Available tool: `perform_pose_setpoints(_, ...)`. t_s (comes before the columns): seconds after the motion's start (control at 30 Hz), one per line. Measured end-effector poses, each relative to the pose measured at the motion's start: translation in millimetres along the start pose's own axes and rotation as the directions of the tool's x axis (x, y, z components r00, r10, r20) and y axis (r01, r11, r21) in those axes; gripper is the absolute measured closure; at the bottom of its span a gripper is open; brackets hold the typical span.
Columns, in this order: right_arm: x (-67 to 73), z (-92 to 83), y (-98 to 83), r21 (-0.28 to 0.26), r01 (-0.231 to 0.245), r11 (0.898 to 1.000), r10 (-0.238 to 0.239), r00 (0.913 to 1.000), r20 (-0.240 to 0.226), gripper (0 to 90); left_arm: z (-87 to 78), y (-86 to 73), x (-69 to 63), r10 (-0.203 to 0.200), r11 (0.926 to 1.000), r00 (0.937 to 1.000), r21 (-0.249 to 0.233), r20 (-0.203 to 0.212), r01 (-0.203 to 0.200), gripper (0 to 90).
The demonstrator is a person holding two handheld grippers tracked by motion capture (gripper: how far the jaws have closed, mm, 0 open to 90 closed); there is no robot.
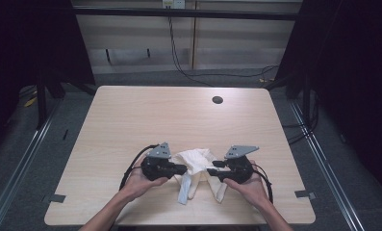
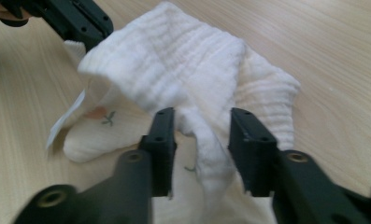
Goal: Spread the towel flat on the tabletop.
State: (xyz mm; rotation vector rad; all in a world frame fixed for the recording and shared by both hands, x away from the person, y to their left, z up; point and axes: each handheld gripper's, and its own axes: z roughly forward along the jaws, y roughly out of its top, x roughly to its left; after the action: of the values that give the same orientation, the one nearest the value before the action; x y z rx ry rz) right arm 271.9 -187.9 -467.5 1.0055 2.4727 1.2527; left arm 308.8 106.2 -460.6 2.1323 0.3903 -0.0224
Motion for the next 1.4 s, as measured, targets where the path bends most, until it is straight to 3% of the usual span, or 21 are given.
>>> perform_pose_setpoints(0.1,6.2,-6.2,-0.5,-0.02,0.002,1.0,-0.002,0.9999,-0.01,50.7,-9.6,-6.9,3.7,-0.011,0.9999,0.9998,0.011,-0.016,0.011,86.0)
perform_pose_setpoints(0.3,18.2,-20.1,-12.7,-0.026,-0.005,1.0,0.004,0.9995,-0.032,48.7,-25.4,-20.1,12.3,-0.042,0.9989,0.9976,0.017,-0.054,0.043,86.0)
perform_pose_setpoints(0.53,21.4,-30.0,-38.0,0.051,0.025,0.998,-0.02,0.9964,-0.082,65.2,-37.6,-30.2,16.0,-0.066,0.9976,0.9953,0.017,-0.071,0.067,86.0)
perform_pose_setpoints(0.67,24.4,-29.0,-50.1,0.084,0.032,0.996,-0.024,0.9944,-0.103,67.8,-40.0,-34.8,17.2,-0.073,0.997,0.995,0.021,-0.069,0.074,86.0)
perform_pose_setpoints(0.87,28.3,-20.6,-53.1,0.115,0.085,0.99,-0.069,0.9889,-0.131,64.9,-46.3,-40.1,19.1,-0.106,0.9944,0.9926,-0.008,-0.06,0.105,86.0)
perform_pose_setpoints(1.03,29.9,-17.1,-56.3,0.126,0.104,0.986,-0.085,0.9857,-0.145,61.8,-44.7,-45.2,20.8,-0.122,0.9926,0.9913,-0.004,-0.05,0.121,86.0)
perform_pose_setpoints(1.23,34.8,-16.6,-58.7,0.11,0.186,0.976,-0.179,0.9812,-0.073,77.3,-44.1,-46.0,22.4,-0.132,0.9912,0.9904,-0.01,-0.041,0.132,86.0)
perform_pose_setpoints(1.33,31.9,-16.2,-57.0,0.12,0.159,0.98,-0.153,0.9867,-0.055,86.8,-44.6,-46.5,23.2,-0.143,0.9896,0.9888,-0.017,-0.041,0.143,86.0)
perform_pose_setpoints(1.4,27.2,-15.6,-55.1,0.124,0.13,0.984,-0.121,0.9897,-0.076,88.1,-45.2,-46.8,24.0,-0.147,0.989,0.9883,-0.02,-0.038,0.147,86.0)
